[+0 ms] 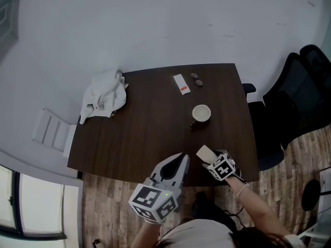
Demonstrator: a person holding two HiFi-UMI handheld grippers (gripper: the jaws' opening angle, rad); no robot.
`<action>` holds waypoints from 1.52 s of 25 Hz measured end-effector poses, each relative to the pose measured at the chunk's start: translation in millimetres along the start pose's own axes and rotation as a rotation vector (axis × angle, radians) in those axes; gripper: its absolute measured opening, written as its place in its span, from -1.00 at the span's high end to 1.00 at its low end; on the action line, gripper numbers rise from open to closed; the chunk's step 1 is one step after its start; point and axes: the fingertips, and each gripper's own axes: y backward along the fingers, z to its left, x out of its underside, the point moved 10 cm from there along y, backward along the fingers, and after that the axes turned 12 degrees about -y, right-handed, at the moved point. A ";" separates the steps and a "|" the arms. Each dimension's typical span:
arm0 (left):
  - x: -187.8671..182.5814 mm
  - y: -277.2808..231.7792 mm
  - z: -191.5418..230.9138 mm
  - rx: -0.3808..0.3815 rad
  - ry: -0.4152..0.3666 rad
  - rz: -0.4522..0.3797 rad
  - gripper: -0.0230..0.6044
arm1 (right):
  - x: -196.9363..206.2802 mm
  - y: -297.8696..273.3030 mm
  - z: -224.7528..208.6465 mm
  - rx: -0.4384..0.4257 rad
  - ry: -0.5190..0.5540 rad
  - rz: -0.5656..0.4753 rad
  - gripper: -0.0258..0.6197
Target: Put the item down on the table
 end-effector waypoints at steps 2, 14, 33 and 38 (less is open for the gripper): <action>0.9 -0.4 0.3 0.001 0.002 0.003 0.87 | -2.0 1.4 -2.1 0.003 -0.012 -0.013 -0.19; -2.1 34.0 -6.0 0.026 -0.042 -0.035 0.87 | -16.3 49.7 31.8 0.006 -0.065 -0.214 0.01; 0.2 99.5 -38.8 0.021 -0.098 -0.077 0.87 | 5.7 159.5 94.4 0.017 -0.162 -0.553 0.54; 1.1 115.3 -45.1 0.022 -0.095 -0.088 0.87 | 10.5 186.1 114.5 0.025 -0.151 -0.620 0.65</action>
